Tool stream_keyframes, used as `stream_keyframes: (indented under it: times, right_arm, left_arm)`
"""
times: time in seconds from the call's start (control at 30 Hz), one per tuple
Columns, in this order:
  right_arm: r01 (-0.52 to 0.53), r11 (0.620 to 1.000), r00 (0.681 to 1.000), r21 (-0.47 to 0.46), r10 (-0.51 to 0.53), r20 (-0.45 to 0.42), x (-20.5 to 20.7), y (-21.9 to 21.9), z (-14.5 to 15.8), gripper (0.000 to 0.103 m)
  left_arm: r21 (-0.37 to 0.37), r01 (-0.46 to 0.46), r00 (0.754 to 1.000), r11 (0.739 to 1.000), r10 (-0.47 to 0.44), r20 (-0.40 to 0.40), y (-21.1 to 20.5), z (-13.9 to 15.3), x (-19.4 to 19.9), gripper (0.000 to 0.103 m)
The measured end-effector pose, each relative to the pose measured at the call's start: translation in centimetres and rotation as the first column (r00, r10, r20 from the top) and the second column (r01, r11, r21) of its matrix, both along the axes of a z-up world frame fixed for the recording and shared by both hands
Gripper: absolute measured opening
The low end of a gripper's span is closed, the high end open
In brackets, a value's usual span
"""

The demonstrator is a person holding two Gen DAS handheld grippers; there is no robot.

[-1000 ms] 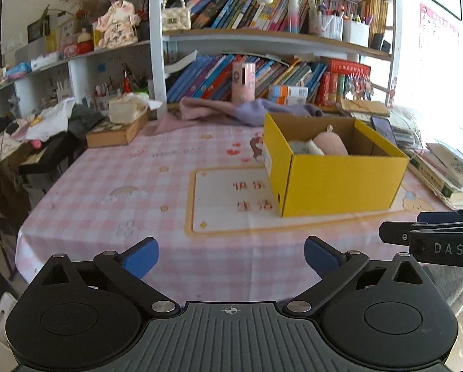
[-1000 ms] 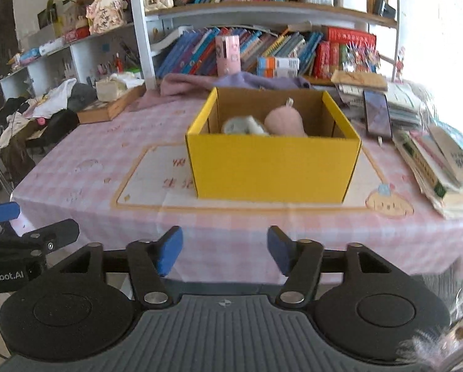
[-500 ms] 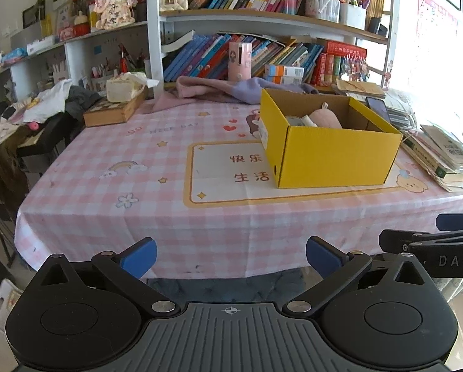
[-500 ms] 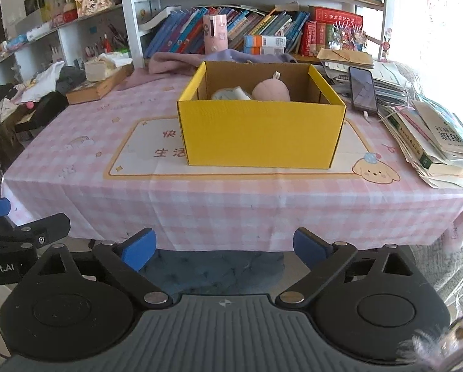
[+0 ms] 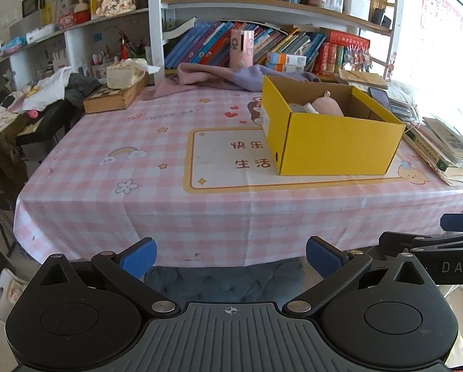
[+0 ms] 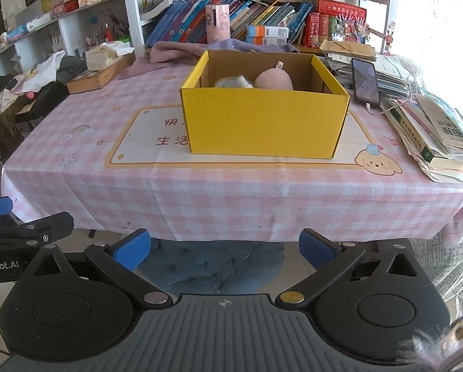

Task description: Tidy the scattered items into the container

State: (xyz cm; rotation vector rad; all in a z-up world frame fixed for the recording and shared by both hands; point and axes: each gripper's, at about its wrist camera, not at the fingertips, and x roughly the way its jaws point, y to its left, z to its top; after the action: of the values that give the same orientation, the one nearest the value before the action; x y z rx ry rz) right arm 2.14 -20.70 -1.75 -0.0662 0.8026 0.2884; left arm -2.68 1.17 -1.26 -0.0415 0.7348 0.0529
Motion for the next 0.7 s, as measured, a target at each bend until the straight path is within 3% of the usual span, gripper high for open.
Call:
stream_keyframes:
  times: [0.7]
  right_arm:
    - [-0.011,1.000,1.000,-0.012,0.011,-0.001,0.23,0.58,-0.05,0.103]
  left_arm:
    - [-0.001,0.006,1.000,1.000,-0.006,0.004,0.29,-0.05,0.20,0.103]
